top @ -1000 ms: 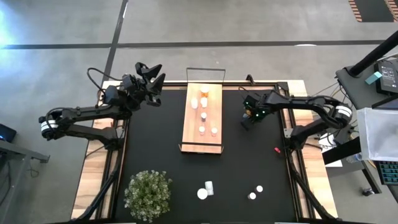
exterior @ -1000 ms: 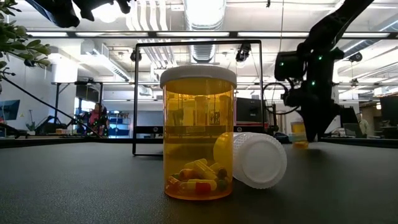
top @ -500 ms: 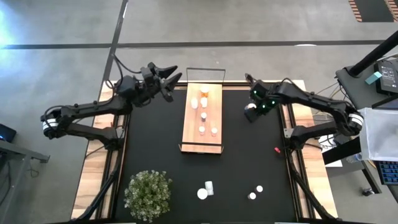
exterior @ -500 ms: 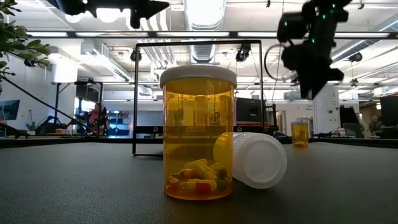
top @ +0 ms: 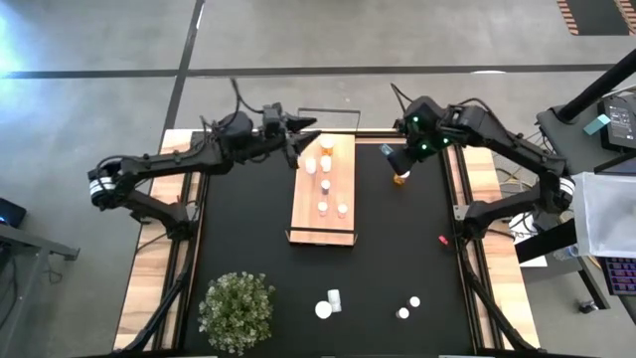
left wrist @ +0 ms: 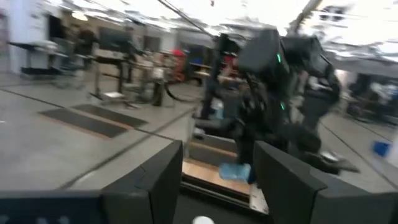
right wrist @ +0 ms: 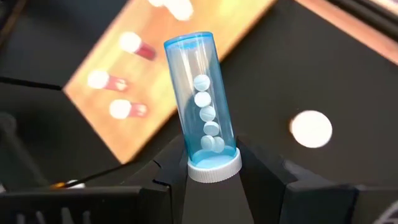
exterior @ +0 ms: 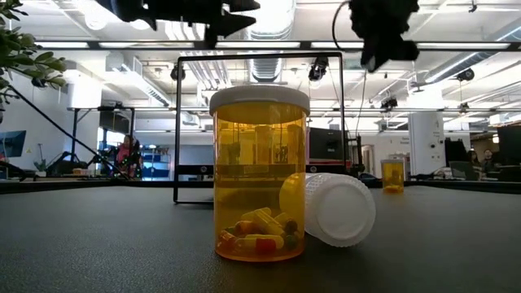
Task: Pick and place medicine bottles onto shelf by color
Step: Put the top blue pill bottle on the shelf aligned with the other blue pill bottle
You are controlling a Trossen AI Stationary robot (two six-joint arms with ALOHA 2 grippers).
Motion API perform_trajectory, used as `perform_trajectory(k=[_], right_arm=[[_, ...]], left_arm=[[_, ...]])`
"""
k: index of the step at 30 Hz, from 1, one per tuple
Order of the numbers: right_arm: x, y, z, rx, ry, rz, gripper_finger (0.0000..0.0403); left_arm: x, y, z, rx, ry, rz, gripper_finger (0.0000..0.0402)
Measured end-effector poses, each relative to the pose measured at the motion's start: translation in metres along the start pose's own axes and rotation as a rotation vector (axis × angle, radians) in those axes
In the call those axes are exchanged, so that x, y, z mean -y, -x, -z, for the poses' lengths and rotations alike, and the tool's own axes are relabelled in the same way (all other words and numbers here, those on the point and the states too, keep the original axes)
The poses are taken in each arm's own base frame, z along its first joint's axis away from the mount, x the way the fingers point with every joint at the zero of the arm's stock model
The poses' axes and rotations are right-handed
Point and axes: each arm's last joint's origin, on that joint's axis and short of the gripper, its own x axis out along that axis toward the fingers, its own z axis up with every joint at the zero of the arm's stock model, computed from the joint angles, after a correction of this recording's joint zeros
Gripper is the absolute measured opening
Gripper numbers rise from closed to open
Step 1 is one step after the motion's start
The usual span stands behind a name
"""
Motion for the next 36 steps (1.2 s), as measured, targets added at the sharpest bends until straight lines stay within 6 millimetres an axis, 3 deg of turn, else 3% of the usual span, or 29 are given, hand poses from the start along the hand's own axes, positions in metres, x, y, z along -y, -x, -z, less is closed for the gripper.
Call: perform_trajectory(k=[5,12,18,25,36], right_arm=[[-0.013,0.015,-0.007,0.026,0.032,-0.029,0.0116],[-0.028,0.022,-0.015,0.000,0.060,-0.166,0.0116],[-0.035,0.023,-0.024,-0.026,0.068,-0.251,0.0116],[-0.048,0.023,-0.042,-0.056,0.084,-0.349,0.0116],[-0.065,0.021,-0.072,-0.109,0.195,-0.335,0.0116]], left_arm=[[0.002,-0.018,0.002,-0.031,-0.003,0.132,0.0181],[0.004,-0.035,-0.005,-0.024,-0.044,0.233,0.0181],[0.009,-0.039,-0.004,-0.015,-0.207,0.375,0.0181],[0.011,-0.049,0.002,-0.015,-0.264,0.391,0.0181],[0.013,-0.066,0.009,-0.024,-0.274,0.399,0.0181]])
